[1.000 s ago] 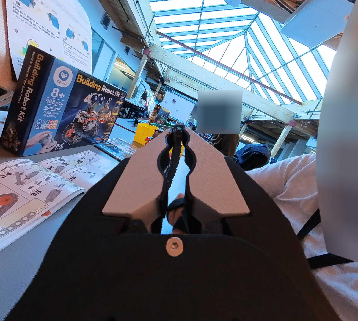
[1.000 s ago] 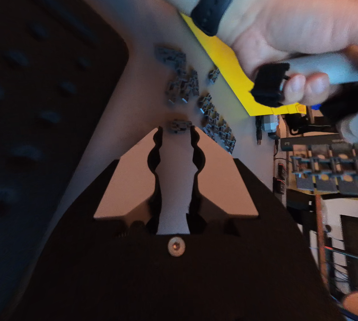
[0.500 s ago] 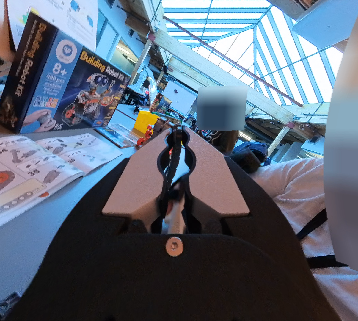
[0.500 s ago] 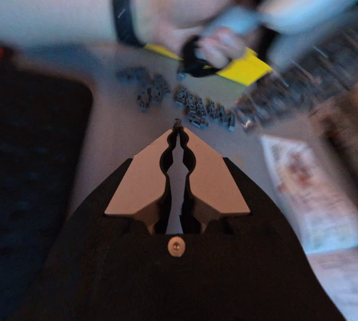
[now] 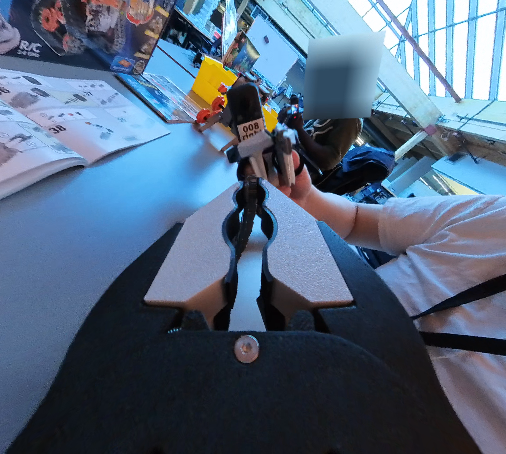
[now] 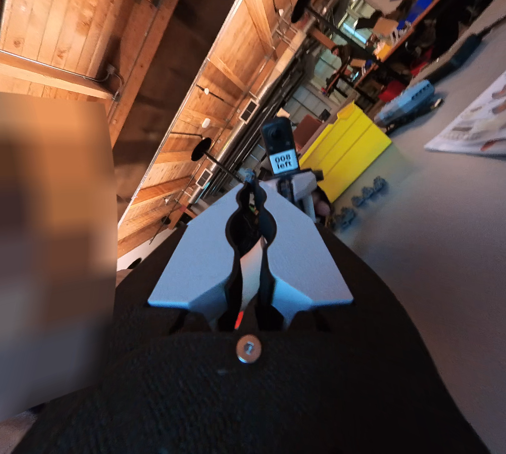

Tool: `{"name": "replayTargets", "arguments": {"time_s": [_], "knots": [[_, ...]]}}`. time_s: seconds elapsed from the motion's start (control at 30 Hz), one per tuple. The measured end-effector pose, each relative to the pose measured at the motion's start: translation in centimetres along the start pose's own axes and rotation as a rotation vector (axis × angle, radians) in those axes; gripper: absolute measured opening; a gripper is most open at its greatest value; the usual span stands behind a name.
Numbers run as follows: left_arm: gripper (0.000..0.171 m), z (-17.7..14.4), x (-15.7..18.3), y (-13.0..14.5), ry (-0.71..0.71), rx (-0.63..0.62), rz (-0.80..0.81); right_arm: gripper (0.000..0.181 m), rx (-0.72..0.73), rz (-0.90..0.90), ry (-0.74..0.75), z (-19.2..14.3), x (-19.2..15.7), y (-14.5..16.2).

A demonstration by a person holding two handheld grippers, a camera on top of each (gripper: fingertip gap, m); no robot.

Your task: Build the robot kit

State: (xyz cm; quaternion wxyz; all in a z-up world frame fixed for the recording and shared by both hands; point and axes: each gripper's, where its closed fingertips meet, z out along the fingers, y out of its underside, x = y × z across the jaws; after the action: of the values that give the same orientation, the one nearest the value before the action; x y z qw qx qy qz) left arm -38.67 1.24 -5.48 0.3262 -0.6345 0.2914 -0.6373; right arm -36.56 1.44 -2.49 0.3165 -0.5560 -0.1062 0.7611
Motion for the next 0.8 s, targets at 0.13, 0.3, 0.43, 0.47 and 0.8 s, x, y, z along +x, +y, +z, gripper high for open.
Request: {"name": "replayTargets", "arguments": {"time_s": [0.13,0.3,0.43,0.47,0.8], "knots": [[0.006,0.8,0.4,0.6,0.028,-0.001,-0.001,0.0,0.006,-0.129,0.065,0.4,0.6,-0.5],[0.006,0.8,1.1,-0.3,0.054,0.067,0.023,0.0,0.018,-0.207,0.086,1.0,0.4,-0.2],[0.005,0.7,1.9,-0.9,0.097,0.102,0.006,0.0,-0.005,-0.233,0.09,1.3,0.3,0.5],[0.005,0.7,1.9,-0.9,0.094,0.105,0.017,0.0,-0.003,-0.238,0.087,1.4,0.2,0.5],[0.006,0.9,0.5,-0.4,0.077,0.076,-0.128,0.0,0.008,-0.211,0.111,1.1,0.9,0.5]]}}
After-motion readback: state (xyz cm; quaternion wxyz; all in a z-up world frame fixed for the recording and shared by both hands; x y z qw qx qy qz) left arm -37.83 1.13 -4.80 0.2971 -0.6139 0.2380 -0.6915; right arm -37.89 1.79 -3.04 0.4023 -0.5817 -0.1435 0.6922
